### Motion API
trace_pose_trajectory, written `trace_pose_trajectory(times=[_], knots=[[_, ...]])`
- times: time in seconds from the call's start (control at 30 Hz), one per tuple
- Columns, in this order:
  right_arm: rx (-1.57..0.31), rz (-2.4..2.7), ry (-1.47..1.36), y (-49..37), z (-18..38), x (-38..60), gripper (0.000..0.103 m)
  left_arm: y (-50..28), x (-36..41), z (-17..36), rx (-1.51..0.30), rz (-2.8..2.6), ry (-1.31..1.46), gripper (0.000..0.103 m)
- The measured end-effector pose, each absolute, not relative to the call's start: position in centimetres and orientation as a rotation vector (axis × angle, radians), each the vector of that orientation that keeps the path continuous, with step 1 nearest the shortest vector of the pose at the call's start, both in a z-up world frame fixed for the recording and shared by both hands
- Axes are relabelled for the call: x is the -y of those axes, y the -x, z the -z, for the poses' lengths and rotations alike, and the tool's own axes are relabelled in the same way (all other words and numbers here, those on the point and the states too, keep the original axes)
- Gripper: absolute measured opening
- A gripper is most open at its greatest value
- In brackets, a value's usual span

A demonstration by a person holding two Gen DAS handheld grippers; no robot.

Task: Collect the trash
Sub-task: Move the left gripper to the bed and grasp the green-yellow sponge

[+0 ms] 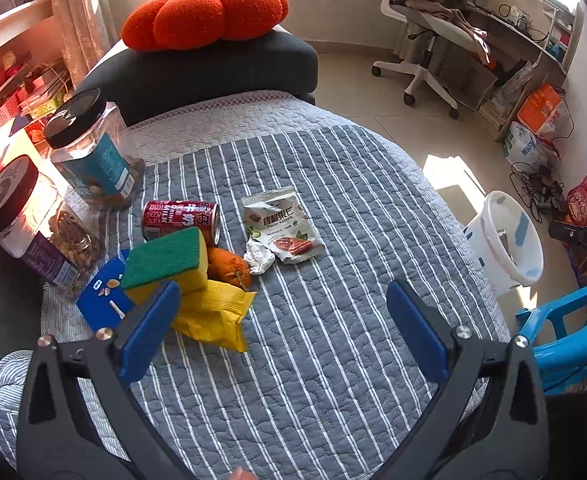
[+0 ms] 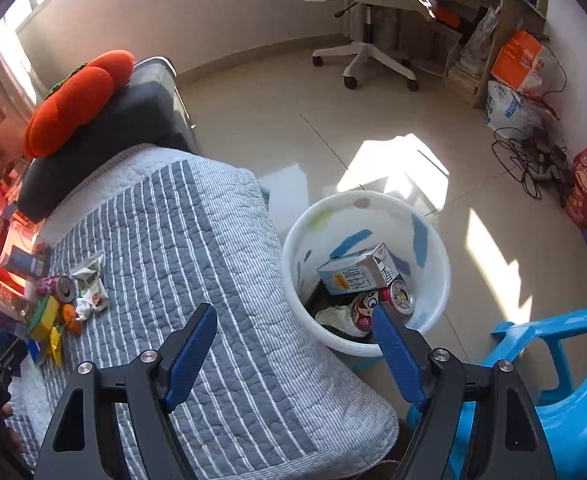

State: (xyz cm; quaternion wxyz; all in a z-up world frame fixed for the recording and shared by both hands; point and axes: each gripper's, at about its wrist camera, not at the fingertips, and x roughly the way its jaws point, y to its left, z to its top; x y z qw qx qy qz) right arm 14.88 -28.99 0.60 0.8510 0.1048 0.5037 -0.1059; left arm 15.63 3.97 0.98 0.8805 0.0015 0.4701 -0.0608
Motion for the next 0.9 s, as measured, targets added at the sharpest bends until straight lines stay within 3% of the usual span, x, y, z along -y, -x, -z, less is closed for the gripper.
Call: trace_pose_trajectory(times=[0.47,0.9], knots=[[-1.122,0.148,-0.152,-18.0,1.6,21.9,0.081,-19.8,-11.8,3.6,-1.157,0.008,0.183,0.102],[-1.157,0.132,-0.154,-19.8,3.1,19.5,0.081,-23.0,-14.6,7.8,-1.256,-0.086,0.351,0.102]])
